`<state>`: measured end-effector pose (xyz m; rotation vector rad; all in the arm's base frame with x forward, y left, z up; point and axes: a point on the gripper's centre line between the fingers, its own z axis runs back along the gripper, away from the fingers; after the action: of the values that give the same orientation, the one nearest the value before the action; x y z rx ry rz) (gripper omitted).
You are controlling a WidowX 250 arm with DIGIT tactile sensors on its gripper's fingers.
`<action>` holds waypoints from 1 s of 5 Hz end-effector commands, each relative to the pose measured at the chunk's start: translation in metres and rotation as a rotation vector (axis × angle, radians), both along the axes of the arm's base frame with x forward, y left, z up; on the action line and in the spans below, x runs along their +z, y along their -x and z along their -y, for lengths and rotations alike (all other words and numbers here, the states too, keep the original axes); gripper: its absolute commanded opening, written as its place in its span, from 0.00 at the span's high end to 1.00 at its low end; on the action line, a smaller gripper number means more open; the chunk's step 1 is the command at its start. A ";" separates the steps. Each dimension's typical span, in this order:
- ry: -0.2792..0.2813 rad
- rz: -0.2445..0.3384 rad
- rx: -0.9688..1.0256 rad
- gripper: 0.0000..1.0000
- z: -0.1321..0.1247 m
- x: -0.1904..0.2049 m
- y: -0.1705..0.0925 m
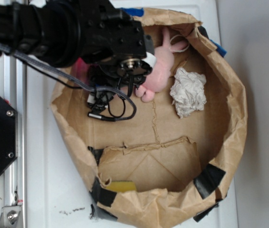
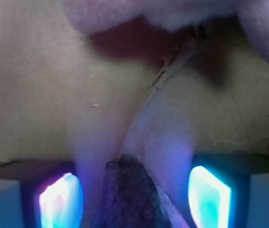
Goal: Grab the rock.
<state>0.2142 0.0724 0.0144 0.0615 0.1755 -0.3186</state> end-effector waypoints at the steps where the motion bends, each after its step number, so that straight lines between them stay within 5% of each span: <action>1: -0.005 0.001 -0.009 1.00 0.010 -0.001 0.009; 2: 0.001 0.035 -0.007 1.00 0.010 0.009 0.006; 5: 0.141 0.295 0.025 1.00 0.038 0.095 -0.031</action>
<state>0.2402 0.0429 0.0950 -0.0651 -0.0744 -0.2551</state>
